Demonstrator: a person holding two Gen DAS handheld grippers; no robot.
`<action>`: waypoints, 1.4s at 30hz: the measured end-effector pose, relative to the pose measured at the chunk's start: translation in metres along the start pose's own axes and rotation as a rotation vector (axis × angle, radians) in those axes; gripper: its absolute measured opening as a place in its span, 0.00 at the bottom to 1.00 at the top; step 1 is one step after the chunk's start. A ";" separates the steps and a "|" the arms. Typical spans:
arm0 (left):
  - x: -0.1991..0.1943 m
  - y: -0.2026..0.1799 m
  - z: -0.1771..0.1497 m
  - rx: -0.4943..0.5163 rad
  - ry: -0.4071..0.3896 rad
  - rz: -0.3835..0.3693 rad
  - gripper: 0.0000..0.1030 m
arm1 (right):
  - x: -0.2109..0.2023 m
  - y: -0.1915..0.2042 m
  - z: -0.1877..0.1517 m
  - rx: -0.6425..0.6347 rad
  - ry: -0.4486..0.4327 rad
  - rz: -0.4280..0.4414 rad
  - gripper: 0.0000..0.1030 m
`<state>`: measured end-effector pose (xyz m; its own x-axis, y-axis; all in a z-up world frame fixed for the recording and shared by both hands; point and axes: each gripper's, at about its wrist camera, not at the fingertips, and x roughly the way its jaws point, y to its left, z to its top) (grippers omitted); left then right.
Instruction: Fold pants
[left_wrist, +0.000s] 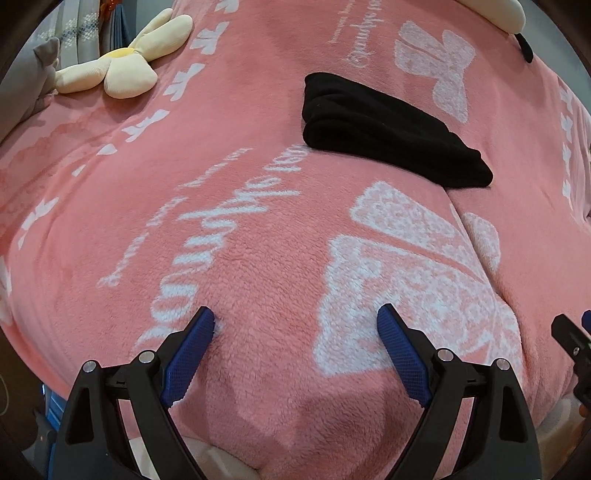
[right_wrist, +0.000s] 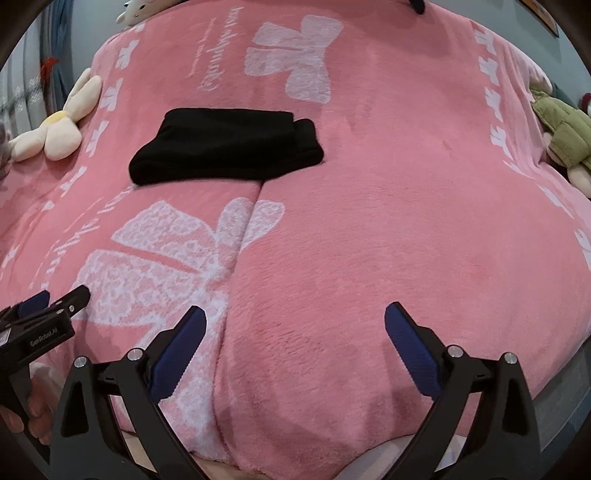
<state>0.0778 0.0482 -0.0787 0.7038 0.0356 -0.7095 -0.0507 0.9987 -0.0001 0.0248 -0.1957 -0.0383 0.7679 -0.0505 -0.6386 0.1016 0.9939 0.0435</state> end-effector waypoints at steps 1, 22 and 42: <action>0.000 0.000 0.000 0.000 0.000 0.001 0.84 | 0.000 0.001 -0.001 -0.001 -0.001 0.001 0.92; -0.001 -0.003 -0.001 0.009 -0.001 0.008 0.84 | 0.003 0.007 -0.008 0.011 -0.025 0.029 0.92; -0.009 -0.010 -0.001 0.047 -0.056 -0.009 0.84 | -0.001 0.006 -0.008 0.025 -0.041 0.025 0.93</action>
<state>0.0714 0.0380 -0.0734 0.7430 0.0271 -0.6687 -0.0119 0.9996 0.0272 0.0194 -0.1886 -0.0439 0.7954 -0.0300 -0.6053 0.0973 0.9922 0.0786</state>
